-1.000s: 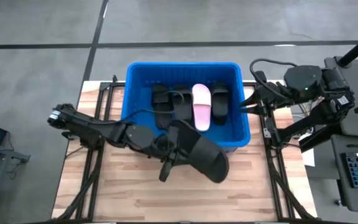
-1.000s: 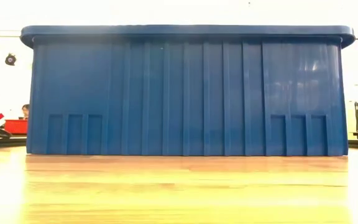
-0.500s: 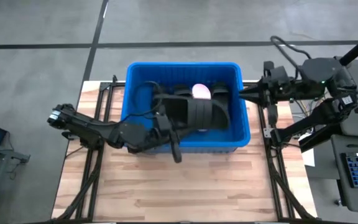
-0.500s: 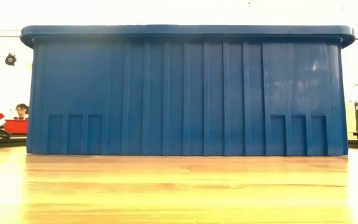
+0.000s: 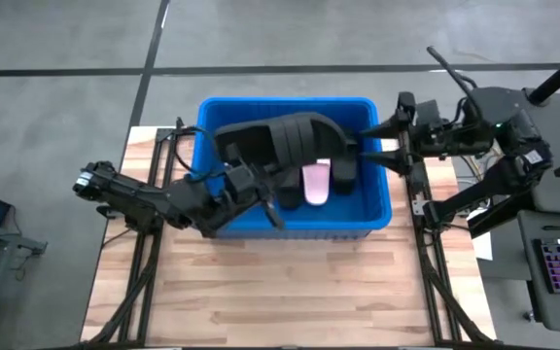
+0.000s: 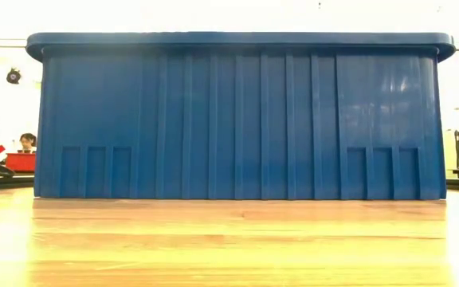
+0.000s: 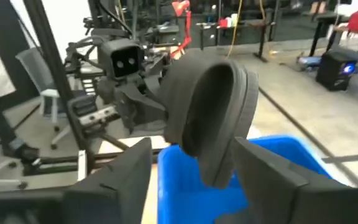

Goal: Pick and place slides into bin
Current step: Put the black slide into the bin

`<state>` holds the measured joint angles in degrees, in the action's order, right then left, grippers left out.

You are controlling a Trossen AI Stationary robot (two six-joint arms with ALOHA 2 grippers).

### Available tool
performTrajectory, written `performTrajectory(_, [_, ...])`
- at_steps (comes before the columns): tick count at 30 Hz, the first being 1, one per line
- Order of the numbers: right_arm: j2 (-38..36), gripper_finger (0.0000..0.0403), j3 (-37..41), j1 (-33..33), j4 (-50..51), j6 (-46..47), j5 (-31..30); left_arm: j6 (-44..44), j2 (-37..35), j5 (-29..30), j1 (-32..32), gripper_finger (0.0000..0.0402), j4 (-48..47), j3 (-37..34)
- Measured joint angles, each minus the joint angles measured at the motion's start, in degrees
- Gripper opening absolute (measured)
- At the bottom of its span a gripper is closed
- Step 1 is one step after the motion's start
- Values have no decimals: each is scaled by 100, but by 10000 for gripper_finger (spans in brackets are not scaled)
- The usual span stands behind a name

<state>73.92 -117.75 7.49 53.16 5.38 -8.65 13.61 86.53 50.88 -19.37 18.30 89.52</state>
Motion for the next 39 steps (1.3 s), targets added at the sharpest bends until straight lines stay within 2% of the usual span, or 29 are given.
performTrajectory(3, [147, 235, 0, -2, -247, -218, -188, 301, -16, 10, 50, 0, 484, 0])
performTrajectory(5, [246, 248, 2, 0, -480, -286, -612, 644, -16, 9, 80, 0, 805, 0])
performTrajectory(8, [343, 257, 2, -35, -901, -264, -1171, 1097, -18, 9, 117, 0, 1296, 0])
performTrajectory(10, [384, 258, 2, -96, -1312, -286, -1242, 1340, -18, -62, 141, 0, 1634, 0])
performTrajectory(16, [495, 247, 7, -229, -2326, -546, -1167, 1850, -31, -584, 184, 0, 2386, -2])
performTrajectory(22, [657, 237, 9, -351, -2959, -603, -201, 1839, -49, -917, 365, 0, 2662, 30])
performTrajectory(33, [979, 239, 24, -428, -3210, -936, -181, 1827, -49, -2039, 476, 0, 2802, 59])
performTrajectory(39, [1032, 232, 15, -479, -3512, -1220, -144, 1674, -50, -2052, 479, 0, 2772, 57])
